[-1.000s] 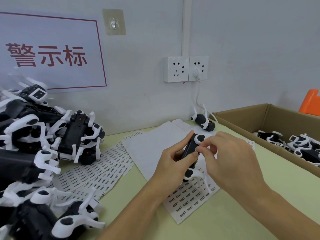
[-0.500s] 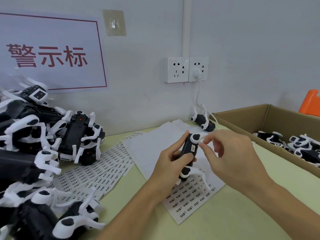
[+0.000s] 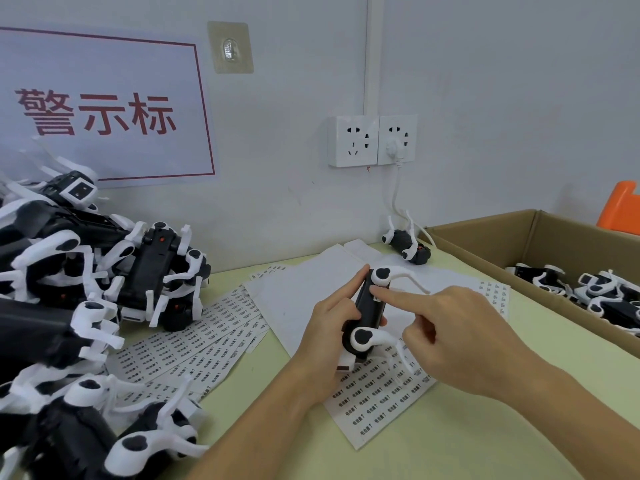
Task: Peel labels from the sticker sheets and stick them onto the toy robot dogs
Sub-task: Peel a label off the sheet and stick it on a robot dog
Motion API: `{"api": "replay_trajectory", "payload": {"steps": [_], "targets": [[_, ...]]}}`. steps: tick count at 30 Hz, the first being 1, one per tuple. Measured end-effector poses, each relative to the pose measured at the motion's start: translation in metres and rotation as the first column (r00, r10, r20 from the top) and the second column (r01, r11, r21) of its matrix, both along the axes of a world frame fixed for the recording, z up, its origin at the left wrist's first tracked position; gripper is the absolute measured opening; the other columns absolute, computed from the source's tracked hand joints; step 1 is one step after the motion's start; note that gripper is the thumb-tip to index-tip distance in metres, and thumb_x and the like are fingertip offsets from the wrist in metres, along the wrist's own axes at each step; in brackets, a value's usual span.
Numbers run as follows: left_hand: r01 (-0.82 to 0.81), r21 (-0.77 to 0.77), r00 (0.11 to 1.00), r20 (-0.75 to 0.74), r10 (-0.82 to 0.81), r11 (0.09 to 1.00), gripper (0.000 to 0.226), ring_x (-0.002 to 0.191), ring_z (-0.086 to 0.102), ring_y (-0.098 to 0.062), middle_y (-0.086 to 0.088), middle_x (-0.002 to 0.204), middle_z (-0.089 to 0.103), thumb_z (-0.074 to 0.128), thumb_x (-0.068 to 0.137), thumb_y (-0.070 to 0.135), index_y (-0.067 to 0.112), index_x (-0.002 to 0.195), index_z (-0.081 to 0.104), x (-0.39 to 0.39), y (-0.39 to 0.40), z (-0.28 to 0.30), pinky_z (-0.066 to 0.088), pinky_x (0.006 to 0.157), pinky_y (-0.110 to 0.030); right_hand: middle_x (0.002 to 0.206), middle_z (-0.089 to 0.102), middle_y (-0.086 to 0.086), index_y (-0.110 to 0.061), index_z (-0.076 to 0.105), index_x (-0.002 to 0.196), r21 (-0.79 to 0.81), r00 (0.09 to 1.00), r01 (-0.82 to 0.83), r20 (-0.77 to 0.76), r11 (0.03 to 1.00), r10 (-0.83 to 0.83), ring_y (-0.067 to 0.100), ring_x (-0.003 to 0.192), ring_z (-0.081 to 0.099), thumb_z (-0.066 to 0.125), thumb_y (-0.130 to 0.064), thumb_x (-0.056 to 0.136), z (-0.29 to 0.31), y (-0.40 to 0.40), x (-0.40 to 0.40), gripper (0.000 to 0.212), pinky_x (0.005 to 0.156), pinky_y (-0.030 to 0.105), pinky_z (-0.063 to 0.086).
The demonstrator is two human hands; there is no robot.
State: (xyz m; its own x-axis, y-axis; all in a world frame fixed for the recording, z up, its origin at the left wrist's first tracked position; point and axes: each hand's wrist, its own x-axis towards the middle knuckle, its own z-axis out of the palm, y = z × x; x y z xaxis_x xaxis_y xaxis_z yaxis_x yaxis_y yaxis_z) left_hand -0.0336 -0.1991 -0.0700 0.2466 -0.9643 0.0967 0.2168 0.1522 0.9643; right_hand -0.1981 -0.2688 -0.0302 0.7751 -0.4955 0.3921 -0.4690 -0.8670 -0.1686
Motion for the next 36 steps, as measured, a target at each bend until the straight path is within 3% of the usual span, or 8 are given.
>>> {"api": "replay_trajectory", "payload": {"steps": [4, 8, 11, 17, 23, 25, 30, 36], "targets": [[-0.014, 0.003, 1.000, 0.010, 0.014, 1.000, 0.064, 0.072, 0.062, -0.019, -0.013, 0.087, 0.068, 0.038, 0.084, 0.010, 0.048, 0.126, 0.065, 0.001, 0.000, -0.001, 0.049, 0.060, -0.029, 0.045, 0.035, -0.001, -0.054, 0.046, 0.141, 0.041, 0.997, -0.071, 0.003, 0.997, 0.071, 0.018, 0.057, 0.042, 0.042, -0.023, 0.082, -0.002, -0.004, -0.001, 0.067, 0.050, 0.028, 0.031], [-0.021, 0.023, 0.998, -0.053, 0.022, 1.000, 0.065, 0.070, 0.058, -0.022, -0.012, 0.090, 0.067, 0.045, 0.070, 0.018, 0.049, 0.122, 0.068, 0.000, 0.000, 0.001, 0.049, 0.057, -0.027, 0.049, 0.037, -0.005, -0.054, 0.034, 0.147, 0.036, 0.995, -0.098, -0.013, 0.995, 0.099, 0.015, 0.057, 0.040, 0.045, -0.022, 0.086, -0.005, -0.005, 0.000, 0.070, 0.055, 0.030, 0.037], [0.016, 0.015, 0.993, -0.121, -0.014, 1.000, 0.064, 0.075, 0.054, -0.026, -0.014, 0.091, 0.061, 0.046, 0.068, 0.018, 0.047, 0.118, 0.071, 0.002, 0.000, 0.002, 0.049, 0.065, -0.031, 0.053, 0.041, -0.005, -0.055, 0.029, 0.149, 0.051, 0.994, -0.111, 0.002, 0.993, 0.111, 0.012, 0.061, 0.041, 0.045, -0.022, 0.088, -0.008, -0.007, 0.001, 0.071, 0.058, 0.027, 0.037], [0.009, 0.010, 0.984, -0.179, -0.007, 1.000, 0.060, 0.084, 0.049, -0.028, -0.015, 0.093, 0.058, 0.042, 0.079, 0.011, 0.045, 0.119, 0.071, 0.000, 0.001, 0.003, 0.044, 0.070, -0.034, 0.054, 0.047, -0.002, -0.060, 0.035, 0.144, 0.098, 0.985, -0.171, 0.040, 0.980, 0.168, 0.014, 0.065, 0.044, 0.048, -0.018, 0.087, -0.009, -0.011, 0.000, 0.071, 0.055, 0.029, 0.041], [-0.012, 0.057, 0.982, -0.186, 0.022, 0.998, 0.060, 0.076, 0.053, -0.026, -0.012, 0.096, 0.064, 0.037, 0.087, 0.010, 0.049, 0.117, 0.071, 0.000, 0.003, 0.004, 0.048, 0.069, -0.034, 0.046, 0.037, -0.009, -0.049, 0.062, 0.129, 0.226, 0.950, -0.287, 0.193, 0.931, 0.246, 0.012, 0.045, 0.032, 0.049, -0.006, 0.084, -0.009, -0.016, -0.001, 0.063, 0.047, 0.013, 0.026], [-0.009, 0.061, 0.986, -0.166, 0.019, 0.998, 0.060, 0.076, 0.057, -0.026, -0.014, 0.093, 0.065, 0.037, 0.087, 0.010, 0.049, 0.117, 0.071, 0.000, 0.003, 0.005, 0.049, 0.071, -0.035, 0.046, 0.041, -0.009, -0.050, 0.057, 0.133, 0.206, 0.951, -0.260, 0.224, 0.944, 0.213, 0.013, 0.045, 0.035, 0.049, -0.008, 0.084, -0.009, -0.017, -0.001, 0.065, 0.046, 0.016, 0.027], [-0.013, 0.038, 0.990, -0.137, 0.019, 0.999, 0.061, 0.078, 0.059, -0.025, -0.016, 0.090, 0.066, 0.040, 0.081, 0.011, 0.047, 0.119, 0.071, 0.000, 0.003, 0.005, 0.048, 0.073, -0.035, 0.052, 0.046, 0.002, -0.063, 0.026, 0.145, 0.076, 0.986, -0.152, 0.084, 0.985, 0.146, 0.019, 0.056, 0.044, 0.046, -0.018, 0.088, -0.015, -0.018, 0.001, 0.076, 0.049, 0.028, 0.034], [-0.039, 0.026, 0.989, -0.142, 0.042, 0.999, 0.065, 0.079, 0.065, -0.023, -0.019, 0.092, 0.068, 0.045, 0.068, 0.012, 0.043, 0.119, 0.072, 0.000, 0.003, 0.004, 0.054, 0.062, -0.032, 0.055, 0.045, 0.005, -0.066, 0.035, 0.139, 0.154, 0.976, -0.201, 0.113, 0.967, 0.185, 0.015, 0.050, 0.037, 0.047, -0.013, 0.087, -0.016, -0.021, 0.001, 0.075, 0.048, 0.024, 0.031]]}}
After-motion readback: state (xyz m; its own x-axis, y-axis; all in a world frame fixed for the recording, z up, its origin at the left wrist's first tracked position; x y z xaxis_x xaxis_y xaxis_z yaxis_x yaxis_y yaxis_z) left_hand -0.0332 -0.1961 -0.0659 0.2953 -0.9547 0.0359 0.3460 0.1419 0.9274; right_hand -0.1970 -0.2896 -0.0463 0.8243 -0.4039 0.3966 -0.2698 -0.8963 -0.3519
